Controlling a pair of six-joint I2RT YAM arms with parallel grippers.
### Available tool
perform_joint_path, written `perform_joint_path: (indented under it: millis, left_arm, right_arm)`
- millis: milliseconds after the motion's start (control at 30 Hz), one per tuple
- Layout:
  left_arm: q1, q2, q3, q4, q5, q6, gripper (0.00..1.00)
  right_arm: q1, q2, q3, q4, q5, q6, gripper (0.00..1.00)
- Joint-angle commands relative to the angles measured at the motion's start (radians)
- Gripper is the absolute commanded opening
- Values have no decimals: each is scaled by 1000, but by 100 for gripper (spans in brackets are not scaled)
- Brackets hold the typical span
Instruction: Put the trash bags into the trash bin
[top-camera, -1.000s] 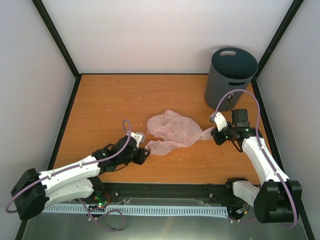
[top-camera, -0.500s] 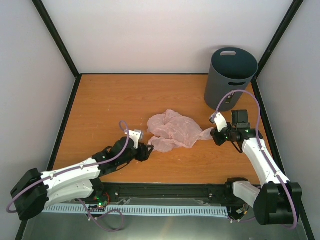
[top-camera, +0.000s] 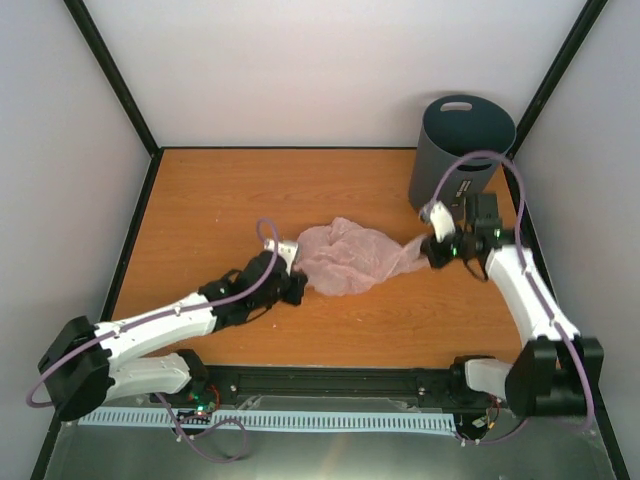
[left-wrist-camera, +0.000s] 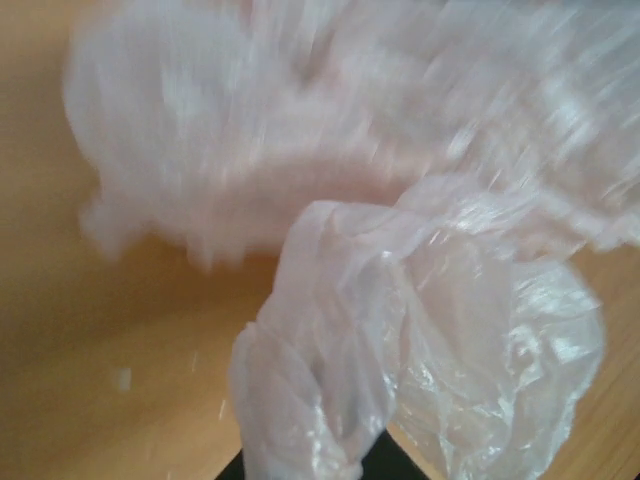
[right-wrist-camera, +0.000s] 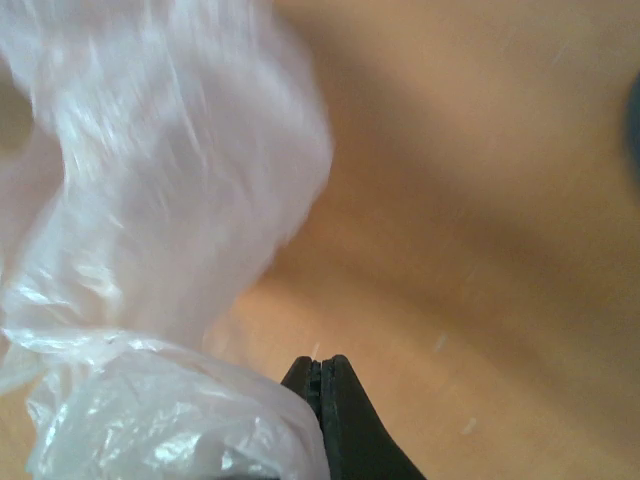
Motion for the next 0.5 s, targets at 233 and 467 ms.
perform_joint_path:
  millis: [233,467]
  left_arm:
    - [-60,60,1264,-330,-187,318,1]
    - [-94,60,831,-365,-379,348,1]
  right_arm:
    - [-8,270,1478,-181,-147,233,3]
    - [-3,-250,354,405,-16,189,3]
